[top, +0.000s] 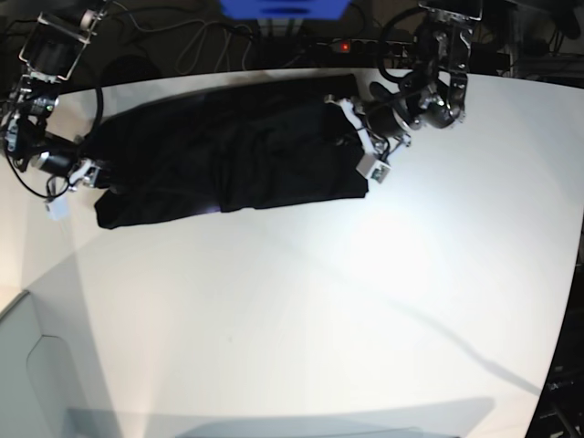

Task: Fold the T-shirt properly

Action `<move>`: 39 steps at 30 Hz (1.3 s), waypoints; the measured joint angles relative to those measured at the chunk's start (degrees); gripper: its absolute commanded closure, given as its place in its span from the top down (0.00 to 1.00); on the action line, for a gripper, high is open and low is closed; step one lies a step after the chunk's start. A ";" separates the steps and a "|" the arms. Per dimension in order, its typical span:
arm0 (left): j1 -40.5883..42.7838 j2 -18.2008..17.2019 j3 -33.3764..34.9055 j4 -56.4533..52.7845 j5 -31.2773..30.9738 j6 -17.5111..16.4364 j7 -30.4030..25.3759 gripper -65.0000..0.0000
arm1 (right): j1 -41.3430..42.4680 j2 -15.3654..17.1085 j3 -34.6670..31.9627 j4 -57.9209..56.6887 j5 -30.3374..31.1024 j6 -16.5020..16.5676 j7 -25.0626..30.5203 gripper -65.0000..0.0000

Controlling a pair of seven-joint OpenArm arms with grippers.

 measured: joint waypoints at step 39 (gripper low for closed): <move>3.41 0.33 -11.65 13.09 3.34 1.03 2.89 0.06 | 1.64 -2.80 -2.40 -0.31 -1.86 0.02 -1.79 0.00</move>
